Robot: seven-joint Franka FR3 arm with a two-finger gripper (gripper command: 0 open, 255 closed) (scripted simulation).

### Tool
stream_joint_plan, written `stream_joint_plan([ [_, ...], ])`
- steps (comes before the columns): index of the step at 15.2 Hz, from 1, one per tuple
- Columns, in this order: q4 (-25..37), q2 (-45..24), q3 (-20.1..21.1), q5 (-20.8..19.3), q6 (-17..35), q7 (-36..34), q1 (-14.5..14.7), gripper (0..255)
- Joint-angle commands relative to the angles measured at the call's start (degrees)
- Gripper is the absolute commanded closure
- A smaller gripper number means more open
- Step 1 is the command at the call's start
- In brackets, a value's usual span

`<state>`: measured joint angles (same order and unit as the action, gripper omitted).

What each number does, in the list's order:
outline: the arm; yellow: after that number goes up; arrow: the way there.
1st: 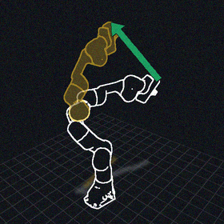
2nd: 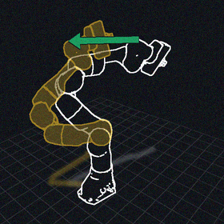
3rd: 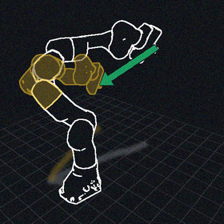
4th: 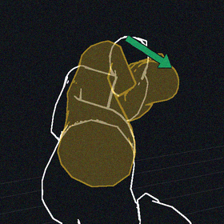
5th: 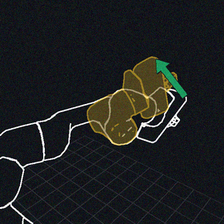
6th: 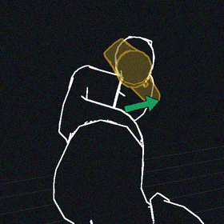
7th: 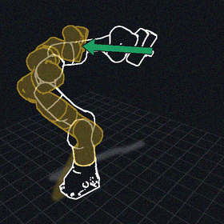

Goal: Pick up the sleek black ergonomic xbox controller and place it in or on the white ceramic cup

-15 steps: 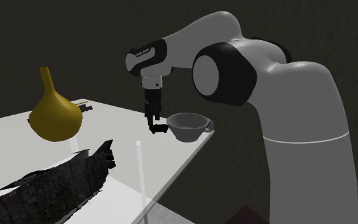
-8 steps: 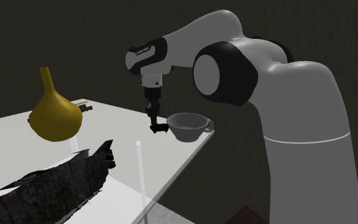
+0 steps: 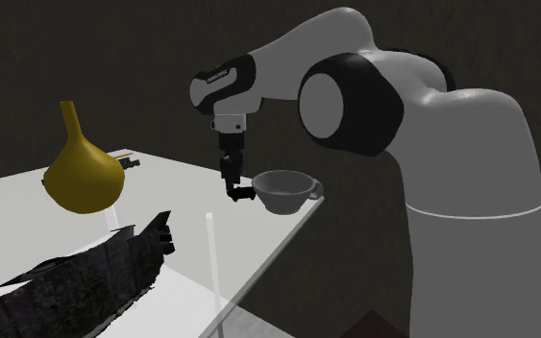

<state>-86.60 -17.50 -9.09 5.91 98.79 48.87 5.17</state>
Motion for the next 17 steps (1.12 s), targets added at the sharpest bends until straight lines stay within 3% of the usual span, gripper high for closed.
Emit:
stream_joint_plan([
  [1, -15.55, 11.00, 0.07, -3.17, 13.80, 3.70, 1.54, 0],
  [2, -20.97, 14.81, 0.23, -4.32, 18.66, 5.08, 1.81, 0],
  [9, -23.87, 12.78, 0.39, -3.89, 23.56, 5.37, 1.65, 0],
  [17, -24.08, 12.60, 0.39, -3.85, 23.95, 5.39, 1.65, 0],
])
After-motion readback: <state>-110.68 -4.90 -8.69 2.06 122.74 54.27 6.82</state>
